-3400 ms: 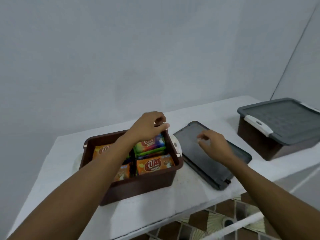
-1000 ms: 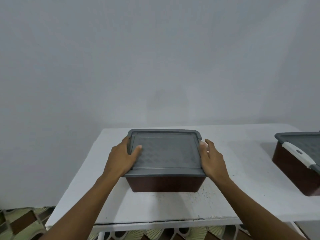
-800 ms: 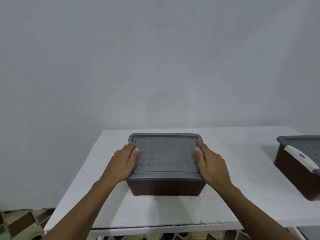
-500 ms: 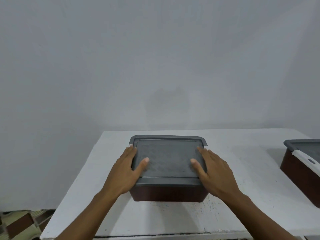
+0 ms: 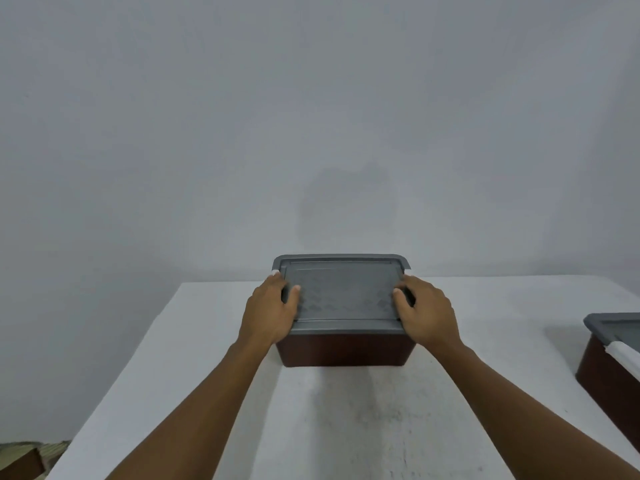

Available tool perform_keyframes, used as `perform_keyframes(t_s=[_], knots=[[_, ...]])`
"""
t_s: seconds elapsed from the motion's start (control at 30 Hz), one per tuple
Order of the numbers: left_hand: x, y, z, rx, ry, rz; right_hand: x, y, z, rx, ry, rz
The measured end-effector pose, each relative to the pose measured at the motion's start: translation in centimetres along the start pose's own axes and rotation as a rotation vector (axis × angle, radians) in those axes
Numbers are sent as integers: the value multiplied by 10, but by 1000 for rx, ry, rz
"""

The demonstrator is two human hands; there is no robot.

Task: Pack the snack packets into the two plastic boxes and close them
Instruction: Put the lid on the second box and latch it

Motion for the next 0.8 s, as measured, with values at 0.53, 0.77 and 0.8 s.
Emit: perform_keyframes(t_s=[0.53,0.77,0.8], knots=[[13,-51,-103,19,-83,-13,61,-26,-108,37,12,-60],[10,-51,-106,46,-183,-116,52,-17,-108,-78,-42,-56],[11,-49,-105,56,-201,-145,51,-11,-105,-127,-40,-81]])
Point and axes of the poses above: each hand's wrist, its own z-axis away from the middle knuckle, its own y-axis out of the back of the hand, x = y × z, the point moved 1 cm from there along -z, towards the middle knuckle, and after that the axes turned 13 degrees about -z, right-handed, at the moved point
